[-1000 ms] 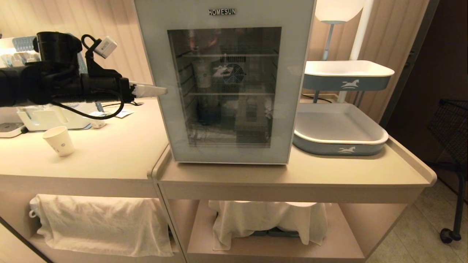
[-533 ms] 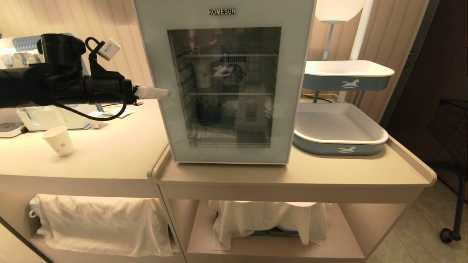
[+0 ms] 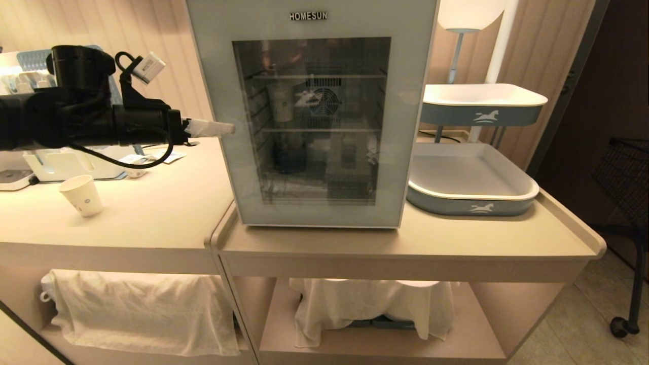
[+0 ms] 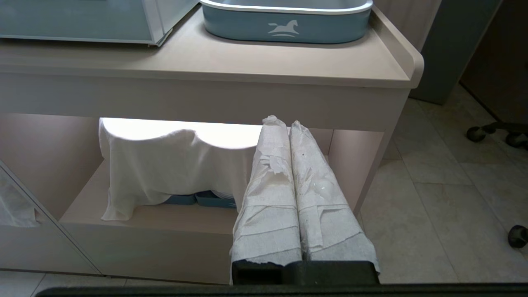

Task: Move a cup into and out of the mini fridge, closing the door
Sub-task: Open the freezer door

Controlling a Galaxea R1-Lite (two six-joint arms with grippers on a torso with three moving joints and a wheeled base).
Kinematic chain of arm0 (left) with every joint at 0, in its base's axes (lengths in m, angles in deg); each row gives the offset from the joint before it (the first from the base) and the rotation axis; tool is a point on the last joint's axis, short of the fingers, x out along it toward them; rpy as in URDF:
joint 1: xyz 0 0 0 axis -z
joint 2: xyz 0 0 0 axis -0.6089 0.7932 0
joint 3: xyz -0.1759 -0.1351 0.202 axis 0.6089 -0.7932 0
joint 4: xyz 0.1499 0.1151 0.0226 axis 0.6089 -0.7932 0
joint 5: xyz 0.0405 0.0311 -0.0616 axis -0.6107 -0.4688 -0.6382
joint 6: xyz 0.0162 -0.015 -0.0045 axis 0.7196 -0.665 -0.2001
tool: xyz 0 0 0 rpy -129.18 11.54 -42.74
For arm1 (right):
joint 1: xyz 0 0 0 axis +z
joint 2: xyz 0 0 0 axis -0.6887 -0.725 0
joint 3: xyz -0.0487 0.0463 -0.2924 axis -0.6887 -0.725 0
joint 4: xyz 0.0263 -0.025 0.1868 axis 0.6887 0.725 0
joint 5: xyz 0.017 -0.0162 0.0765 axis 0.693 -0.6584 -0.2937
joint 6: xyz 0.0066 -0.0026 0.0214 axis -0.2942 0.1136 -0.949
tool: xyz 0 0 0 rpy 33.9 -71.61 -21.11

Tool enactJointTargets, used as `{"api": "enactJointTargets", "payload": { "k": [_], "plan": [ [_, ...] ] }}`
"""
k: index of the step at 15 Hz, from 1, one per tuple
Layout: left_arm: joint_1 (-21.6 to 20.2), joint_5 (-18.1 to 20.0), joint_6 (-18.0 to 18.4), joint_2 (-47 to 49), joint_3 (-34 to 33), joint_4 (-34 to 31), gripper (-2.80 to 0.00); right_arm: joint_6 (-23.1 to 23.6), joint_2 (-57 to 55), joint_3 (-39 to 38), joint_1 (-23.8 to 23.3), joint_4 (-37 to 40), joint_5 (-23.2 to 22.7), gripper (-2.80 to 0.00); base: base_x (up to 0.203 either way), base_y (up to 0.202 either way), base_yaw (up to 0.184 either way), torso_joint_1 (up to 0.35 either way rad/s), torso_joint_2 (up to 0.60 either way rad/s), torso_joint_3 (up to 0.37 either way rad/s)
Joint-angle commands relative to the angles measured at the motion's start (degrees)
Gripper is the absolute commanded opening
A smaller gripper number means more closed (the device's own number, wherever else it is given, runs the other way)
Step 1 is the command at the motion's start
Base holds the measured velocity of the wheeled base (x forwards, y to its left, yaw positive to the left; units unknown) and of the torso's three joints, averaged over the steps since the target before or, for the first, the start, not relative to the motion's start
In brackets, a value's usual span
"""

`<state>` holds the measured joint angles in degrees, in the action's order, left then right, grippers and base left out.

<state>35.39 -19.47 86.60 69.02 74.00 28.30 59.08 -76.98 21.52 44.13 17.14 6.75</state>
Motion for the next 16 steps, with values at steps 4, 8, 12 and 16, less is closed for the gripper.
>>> {"api": "enactJointTargets", "payload": {
  "k": [4, 8, 12, 16],
  "plan": [
    [0.2, 0.3, 0.0, -0.1, 0.4, 0.2, 0.00, 0.1, -0.1, 0.0, 0.0, 0.0, 0.0, -2.80, 0.000, 0.000, 0.000, 0.000, 0.00, 0.000],
    [0.6, 0.4, -0.9, -0.7, -0.3, -0.1, 0.00, 0.1, -0.1, 0.0, 0.0, 0.0, 0.0, -2.80, 0.000, 0.000, 0.000, 0.000, 0.00, 0.000],
    [2.0, 0.4, -3.5, -2.5, -1.1, 0.1, 0.00, 0.1, -0.1, 0.0, 0.0, 0.0, 0.0, -2.80, 0.000, 0.000, 0.000, 0.000, 0.00, 0.000],
    [2.2, 0.6, -4.4, -4.7, -3.3, 0.1, 0.00, 0.1, -0.1, 0.0, 0.0, 0.0, 0.0, -2.80, 0.000, 0.000, 0.000, 0.000, 0.00, 0.000]
  ]
}}
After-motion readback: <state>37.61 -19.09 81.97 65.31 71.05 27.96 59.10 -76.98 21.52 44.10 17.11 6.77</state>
